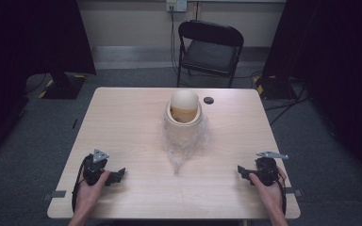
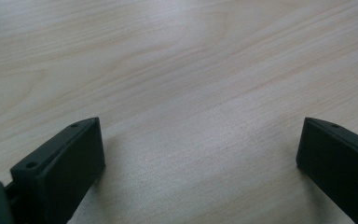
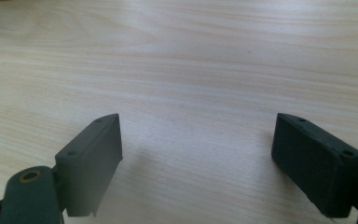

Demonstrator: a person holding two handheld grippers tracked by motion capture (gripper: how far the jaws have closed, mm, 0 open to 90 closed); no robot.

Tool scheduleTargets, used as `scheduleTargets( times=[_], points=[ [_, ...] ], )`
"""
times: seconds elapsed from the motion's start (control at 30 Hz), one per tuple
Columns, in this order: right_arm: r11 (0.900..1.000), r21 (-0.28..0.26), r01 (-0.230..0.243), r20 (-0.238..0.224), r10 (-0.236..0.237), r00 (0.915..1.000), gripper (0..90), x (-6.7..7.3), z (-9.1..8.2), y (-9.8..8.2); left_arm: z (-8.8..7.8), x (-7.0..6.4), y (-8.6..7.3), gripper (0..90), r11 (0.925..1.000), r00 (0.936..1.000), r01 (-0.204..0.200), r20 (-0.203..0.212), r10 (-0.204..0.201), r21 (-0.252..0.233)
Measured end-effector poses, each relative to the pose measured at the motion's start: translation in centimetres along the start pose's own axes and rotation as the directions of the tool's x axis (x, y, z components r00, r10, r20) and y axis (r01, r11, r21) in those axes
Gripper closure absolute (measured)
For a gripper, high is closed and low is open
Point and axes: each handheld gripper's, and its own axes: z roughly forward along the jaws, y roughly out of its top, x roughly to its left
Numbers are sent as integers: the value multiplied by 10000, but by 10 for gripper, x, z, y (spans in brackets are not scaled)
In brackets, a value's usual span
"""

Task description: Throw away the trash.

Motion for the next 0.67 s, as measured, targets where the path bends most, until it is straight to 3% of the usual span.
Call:
scheduleTargets(
  times=[0.1,0.27,0.67],
  points=[
    [9999,-86,92,184,-91,9998,155,1,0,-2,0,0,0,3,10000,10000,-3,-4,3,3],
    [9965,-341,757,897,-724,9933,144,9,3,-8,0,0,0,3,10000,10000,3,0,-3,2],
    [9958,-519,754,927,-704,9932,137,10,4,-11,0,0,0,3,10000,10000,-3,-1,3,0]
  ],
)
